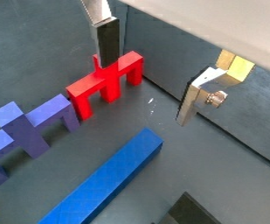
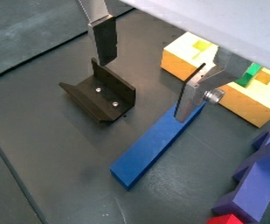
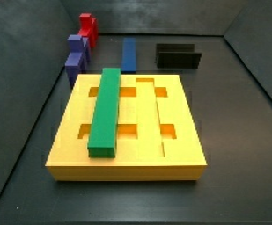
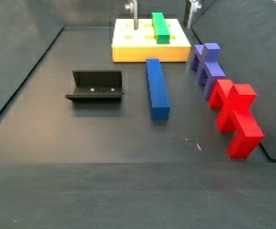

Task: Pick up the blue object. Move up. Move to above the board. Insert the blue object.
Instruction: Pick up the blue object.

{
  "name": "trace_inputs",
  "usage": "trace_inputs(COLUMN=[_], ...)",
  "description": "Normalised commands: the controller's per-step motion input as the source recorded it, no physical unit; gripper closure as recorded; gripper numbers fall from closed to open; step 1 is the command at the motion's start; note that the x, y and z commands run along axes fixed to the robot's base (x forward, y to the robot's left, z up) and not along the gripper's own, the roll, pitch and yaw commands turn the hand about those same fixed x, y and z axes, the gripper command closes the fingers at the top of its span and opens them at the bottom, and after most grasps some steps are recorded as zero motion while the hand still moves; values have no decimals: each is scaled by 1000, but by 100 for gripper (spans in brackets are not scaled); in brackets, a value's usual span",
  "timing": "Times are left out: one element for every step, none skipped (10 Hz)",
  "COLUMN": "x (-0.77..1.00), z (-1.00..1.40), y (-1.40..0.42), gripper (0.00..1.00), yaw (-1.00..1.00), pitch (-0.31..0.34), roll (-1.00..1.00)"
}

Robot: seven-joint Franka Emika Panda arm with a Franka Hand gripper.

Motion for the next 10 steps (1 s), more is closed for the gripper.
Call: trace_inputs(x=[206,397,269,180,91,0,0,-174,-217,-86], z=[-223,-520,-714,-700,-834,-909,-929,-920,-889,-797], y=[-226,-486,-509,-526,-423,-286,-309,-260,-146,-14], gripper=[0,0,0,0,0,0,0,0,0,0], yaw=[0,0,0,0,0,0,0,0,0,0], pitch=[-46,-94,-184,-219,-200,-173,-170,-180,-204,-149], roll=[-40,-66,-97,-77,-23,-6,0,0,51,209])
